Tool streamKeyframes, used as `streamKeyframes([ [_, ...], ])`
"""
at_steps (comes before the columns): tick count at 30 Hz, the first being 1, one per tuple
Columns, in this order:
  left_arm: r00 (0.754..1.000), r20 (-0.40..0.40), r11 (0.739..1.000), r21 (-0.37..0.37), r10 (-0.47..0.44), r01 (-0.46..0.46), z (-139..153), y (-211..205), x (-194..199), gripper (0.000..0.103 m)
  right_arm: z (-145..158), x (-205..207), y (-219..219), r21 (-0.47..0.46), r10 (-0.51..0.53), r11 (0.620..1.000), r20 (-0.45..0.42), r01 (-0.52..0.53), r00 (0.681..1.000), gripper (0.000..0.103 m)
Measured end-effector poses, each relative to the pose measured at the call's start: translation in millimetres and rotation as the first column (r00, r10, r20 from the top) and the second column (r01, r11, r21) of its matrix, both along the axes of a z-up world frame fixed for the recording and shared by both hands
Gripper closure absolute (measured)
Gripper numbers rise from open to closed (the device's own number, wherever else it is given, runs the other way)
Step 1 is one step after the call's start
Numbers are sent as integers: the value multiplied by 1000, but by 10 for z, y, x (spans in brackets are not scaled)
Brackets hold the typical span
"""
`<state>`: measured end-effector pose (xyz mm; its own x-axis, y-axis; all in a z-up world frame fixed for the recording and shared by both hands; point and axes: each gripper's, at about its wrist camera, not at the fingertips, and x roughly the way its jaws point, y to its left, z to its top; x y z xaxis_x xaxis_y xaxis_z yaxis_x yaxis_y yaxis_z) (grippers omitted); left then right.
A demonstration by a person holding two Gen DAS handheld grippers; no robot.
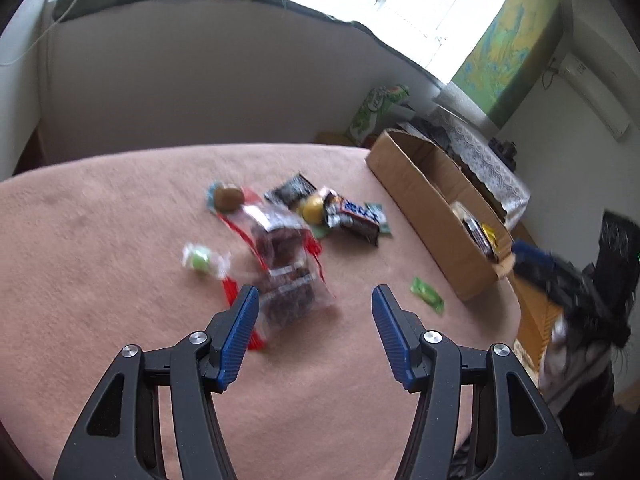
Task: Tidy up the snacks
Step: 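Open the right gripper to drop the yellow candy into the box, then grasp the green candy with the right gripper while the left grasps a brownie bag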
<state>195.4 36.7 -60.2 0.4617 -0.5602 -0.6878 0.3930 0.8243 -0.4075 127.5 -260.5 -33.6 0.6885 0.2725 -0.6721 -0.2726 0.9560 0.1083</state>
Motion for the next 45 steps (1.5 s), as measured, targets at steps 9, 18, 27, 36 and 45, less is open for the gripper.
streamKeyframes([
  [9, 994, -110, 1000, 14, 4, -3, -325, -86, 304, 45, -310, 28, 312, -32, 58, 998, -60, -60, 996, 35],
  [18, 999, -3, 992, 123, -33, 33, -197, -320, -119, 45, -508, 81, 267, -62, 27, 998, -112, -34, 993, 35],
  [27, 998, 0, 987, 150, -62, 61, -272, -449, 65, 35, -693, 268, 325, -83, -31, 996, -134, 20, 990, 35],
  [36, 993, -25, 984, 134, -114, 117, -257, -423, -126, 37, -792, 328, 382, -111, -34, 994, -166, 15, 986, 35],
  [45, 996, -1, 988, 127, -94, 93, -165, -514, 97, 37, -785, 276, 394, -98, -42, 995, -169, 25, 985, 42],
])
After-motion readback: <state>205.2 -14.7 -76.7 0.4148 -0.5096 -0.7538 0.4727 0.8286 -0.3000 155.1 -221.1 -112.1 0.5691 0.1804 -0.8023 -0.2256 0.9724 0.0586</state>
